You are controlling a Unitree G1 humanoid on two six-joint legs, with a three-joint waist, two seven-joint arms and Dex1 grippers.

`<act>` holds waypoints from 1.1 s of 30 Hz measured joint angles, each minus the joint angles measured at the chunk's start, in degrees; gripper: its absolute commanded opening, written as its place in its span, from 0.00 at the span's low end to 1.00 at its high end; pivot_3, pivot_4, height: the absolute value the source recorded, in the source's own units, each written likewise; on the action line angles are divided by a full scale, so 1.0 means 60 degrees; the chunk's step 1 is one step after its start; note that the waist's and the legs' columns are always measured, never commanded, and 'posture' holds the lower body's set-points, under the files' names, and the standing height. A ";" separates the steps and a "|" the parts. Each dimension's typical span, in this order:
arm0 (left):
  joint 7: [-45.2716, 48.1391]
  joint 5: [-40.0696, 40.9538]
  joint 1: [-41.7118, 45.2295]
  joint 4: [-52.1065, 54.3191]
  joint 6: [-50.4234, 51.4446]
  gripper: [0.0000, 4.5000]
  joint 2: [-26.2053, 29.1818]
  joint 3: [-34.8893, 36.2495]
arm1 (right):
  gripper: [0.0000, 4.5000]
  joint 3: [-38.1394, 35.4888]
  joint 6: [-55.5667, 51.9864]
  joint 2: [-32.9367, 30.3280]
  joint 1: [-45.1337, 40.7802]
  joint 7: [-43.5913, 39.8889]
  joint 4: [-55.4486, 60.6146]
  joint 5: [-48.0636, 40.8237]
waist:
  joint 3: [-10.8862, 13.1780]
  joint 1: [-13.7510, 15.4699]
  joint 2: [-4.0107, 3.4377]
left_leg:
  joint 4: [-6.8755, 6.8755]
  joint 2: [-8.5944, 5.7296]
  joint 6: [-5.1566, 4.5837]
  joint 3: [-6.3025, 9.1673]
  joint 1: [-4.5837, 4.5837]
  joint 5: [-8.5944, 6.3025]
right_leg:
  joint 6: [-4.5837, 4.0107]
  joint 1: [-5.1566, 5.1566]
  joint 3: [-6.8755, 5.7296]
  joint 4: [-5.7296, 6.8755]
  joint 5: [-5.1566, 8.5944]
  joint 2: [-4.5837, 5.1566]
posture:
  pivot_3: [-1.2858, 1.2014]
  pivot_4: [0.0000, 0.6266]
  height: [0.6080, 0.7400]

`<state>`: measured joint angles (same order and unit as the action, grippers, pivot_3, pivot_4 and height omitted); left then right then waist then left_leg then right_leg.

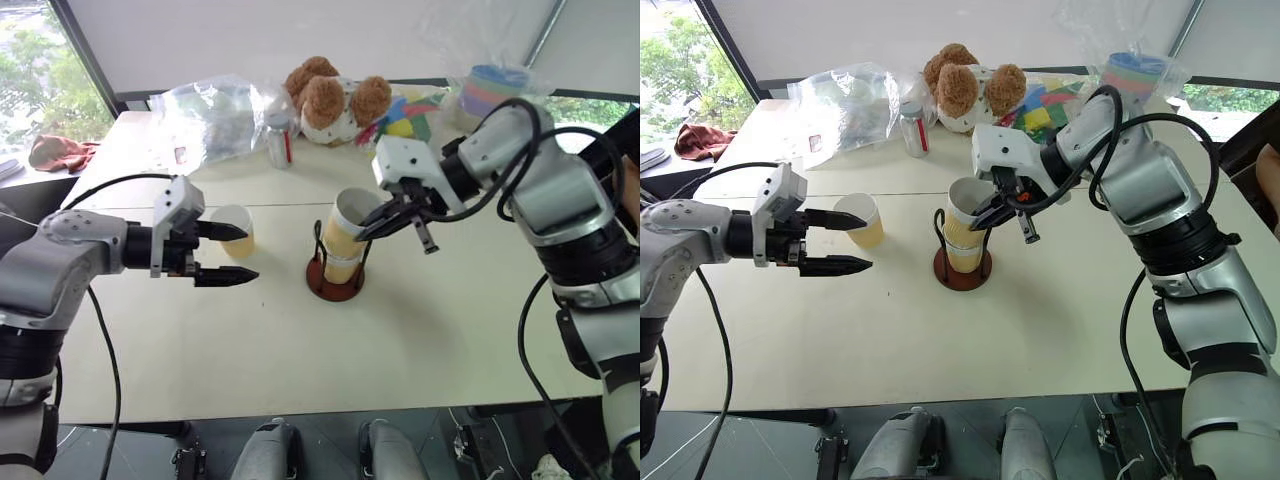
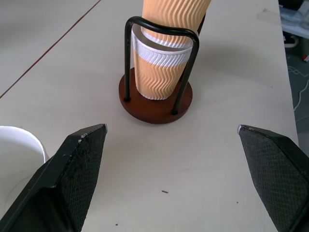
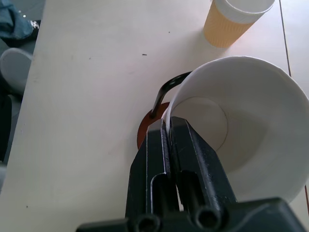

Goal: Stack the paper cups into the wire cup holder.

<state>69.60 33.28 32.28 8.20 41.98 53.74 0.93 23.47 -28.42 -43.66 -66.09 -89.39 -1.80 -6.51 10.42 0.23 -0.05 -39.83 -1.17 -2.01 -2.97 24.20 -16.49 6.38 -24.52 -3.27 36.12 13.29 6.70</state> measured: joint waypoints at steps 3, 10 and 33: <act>-0.0007 0.0001 0.0004 0.0043 0.0027 1.00 -0.0008 0.0000 | 0.18 0.0128 0.0201 0.0010 -0.0001 -0.0051 -0.0175 0.0143 | 0.0000 0.0000 0.0000 | 0.0000 0.0000 0.0000 0.0000 0.0000 0.0000 | 0.0000 0.0000 0.0000 0.0000 0.0000 0.0000 | 0.52 0.24 1.00; -0.0125 0.0120 0.0004 0.0150 0.0038 1.00 -0.0016 0.0004 | 0.76 0.0102 0.0173 0.0296 -0.0285 0.0093 -0.0457 0.0228 | 0.0000 -0.0037 0.0000 | 0.0000 0.0001 0.0001 0.0001 0.0000 0.0000 | 0.0000 -0.0001 0.0000 0.0000 0.0000 0.0000 | 0.52 0.24 1.00; 0.1102 -0.4094 0.2872 -0.5220 -0.5389 1.00 -0.0212 -0.1718 | 0.76 -0.6845 -0.6252 0.1698 0.4390 0.6755 0.5276 -0.6552 | -0.0012 0.0076 0.0022 | 0.0010 -0.0004 -0.0019 -0.0010 -0.0004 -0.0010 | 0.0000 0.0010 -0.0012 -0.0005 -0.0002 0.0007 | 0.52 0.24 1.00</act>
<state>76.21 8.72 49.52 -23.12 9.64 52.46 -9.38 -17.60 -65.93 -33.48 -39.75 -48.86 29.85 -45.82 10.35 0.69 0.08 -39.77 -1.19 -2.12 -3.03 24.17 -16.55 6.38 -24.47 -3.34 36.09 13.28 6.74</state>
